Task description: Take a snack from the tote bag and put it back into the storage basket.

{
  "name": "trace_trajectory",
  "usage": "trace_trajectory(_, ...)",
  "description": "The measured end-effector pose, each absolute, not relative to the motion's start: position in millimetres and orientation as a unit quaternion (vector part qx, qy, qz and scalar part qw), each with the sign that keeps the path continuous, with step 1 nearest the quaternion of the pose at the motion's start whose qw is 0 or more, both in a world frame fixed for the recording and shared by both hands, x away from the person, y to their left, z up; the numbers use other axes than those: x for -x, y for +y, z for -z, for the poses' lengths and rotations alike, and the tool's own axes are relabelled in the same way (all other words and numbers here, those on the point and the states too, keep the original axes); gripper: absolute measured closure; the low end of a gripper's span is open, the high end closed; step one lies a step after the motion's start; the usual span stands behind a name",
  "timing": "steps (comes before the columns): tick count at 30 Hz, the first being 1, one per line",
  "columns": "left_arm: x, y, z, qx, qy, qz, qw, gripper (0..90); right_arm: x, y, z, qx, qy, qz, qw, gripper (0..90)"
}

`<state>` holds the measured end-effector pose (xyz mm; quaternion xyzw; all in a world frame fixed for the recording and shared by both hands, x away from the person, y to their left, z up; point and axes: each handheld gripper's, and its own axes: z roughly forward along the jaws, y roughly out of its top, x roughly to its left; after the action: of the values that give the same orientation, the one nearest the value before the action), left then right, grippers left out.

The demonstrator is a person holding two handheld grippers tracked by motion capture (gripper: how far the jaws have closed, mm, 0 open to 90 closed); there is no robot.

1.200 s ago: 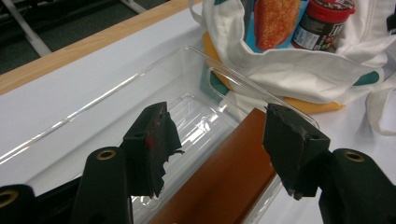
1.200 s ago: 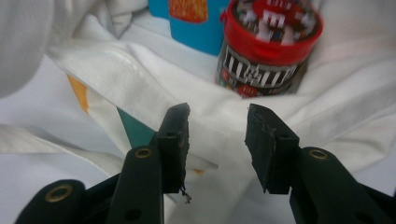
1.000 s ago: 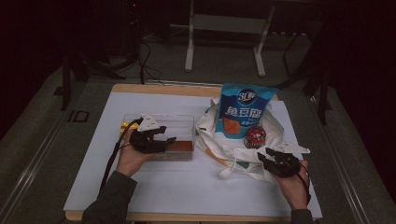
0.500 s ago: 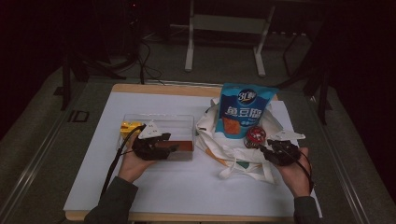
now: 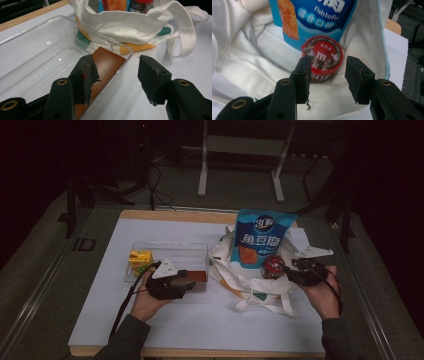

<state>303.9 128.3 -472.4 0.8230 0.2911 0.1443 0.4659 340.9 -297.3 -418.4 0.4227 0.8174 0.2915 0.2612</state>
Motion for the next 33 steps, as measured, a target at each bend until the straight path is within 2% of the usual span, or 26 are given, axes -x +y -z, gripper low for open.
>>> trace_trajectory(14,-285.9,116.1,492.0,-0.836,0.255,-0.143,0.464,49.2,-366.7,-290.7,392.1,-0.421,0.82,-0.301,0.245,53.5)
trace_trajectory(33,-284.3,111.0,523.9,-0.825,0.231,-0.127,0.501,53.1,-397.3,-293.6,391.9,-0.448,0.807,-0.32,0.214,49.2)
